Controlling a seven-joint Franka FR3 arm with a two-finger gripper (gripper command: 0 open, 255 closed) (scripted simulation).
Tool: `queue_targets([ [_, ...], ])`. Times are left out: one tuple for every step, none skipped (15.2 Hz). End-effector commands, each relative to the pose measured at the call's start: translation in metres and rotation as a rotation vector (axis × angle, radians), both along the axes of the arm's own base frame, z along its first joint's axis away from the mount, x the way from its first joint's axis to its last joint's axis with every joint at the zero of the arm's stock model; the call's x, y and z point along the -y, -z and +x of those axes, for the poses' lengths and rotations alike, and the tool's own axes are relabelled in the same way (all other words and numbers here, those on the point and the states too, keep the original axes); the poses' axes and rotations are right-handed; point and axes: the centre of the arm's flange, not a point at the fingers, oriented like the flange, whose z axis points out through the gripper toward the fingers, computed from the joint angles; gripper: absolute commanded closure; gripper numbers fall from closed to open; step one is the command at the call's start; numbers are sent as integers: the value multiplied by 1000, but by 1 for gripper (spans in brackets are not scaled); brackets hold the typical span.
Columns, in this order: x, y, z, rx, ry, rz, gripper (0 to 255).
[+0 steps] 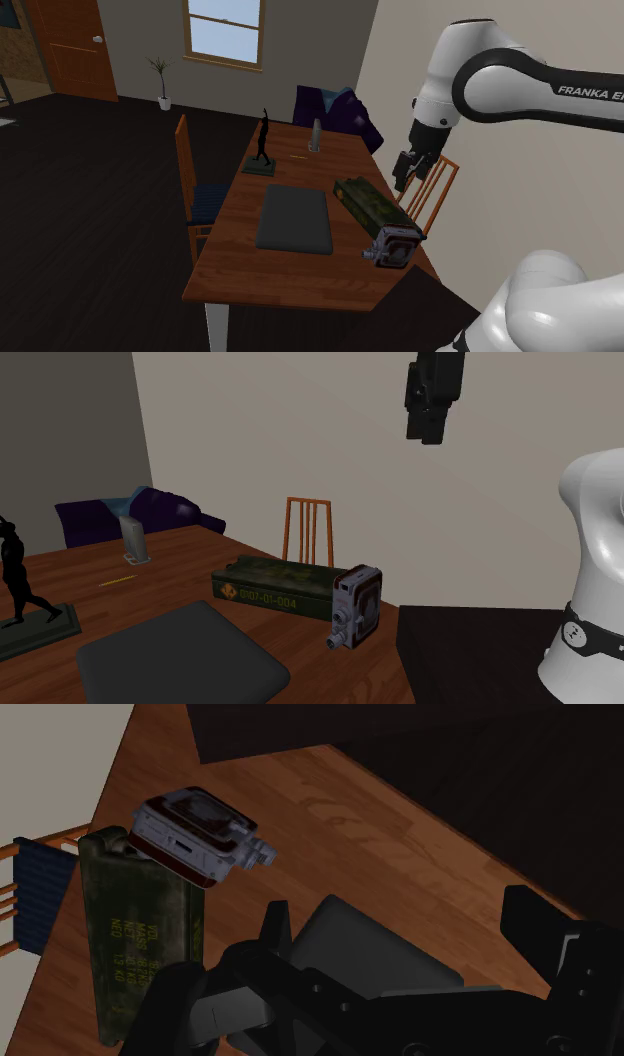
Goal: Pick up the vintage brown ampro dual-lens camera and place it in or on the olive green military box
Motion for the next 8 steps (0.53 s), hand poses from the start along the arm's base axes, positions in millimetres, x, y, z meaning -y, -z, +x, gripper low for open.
queue_targets([
  [0,0,0,0,0,0,0],
  [6,12,3,-10,-27,-3,0],
  [11,23,6,-19,-54,-6,0],
  [17,35,9,-29,-80,-9,0],
  [23,46,13,-39,-107,-12,0],
  [28,58,16,-49,-134,-15,0],
  [34,69,19,-58,-161,-18,0],
  [39,81,23,-68,-187,-21,0],
])
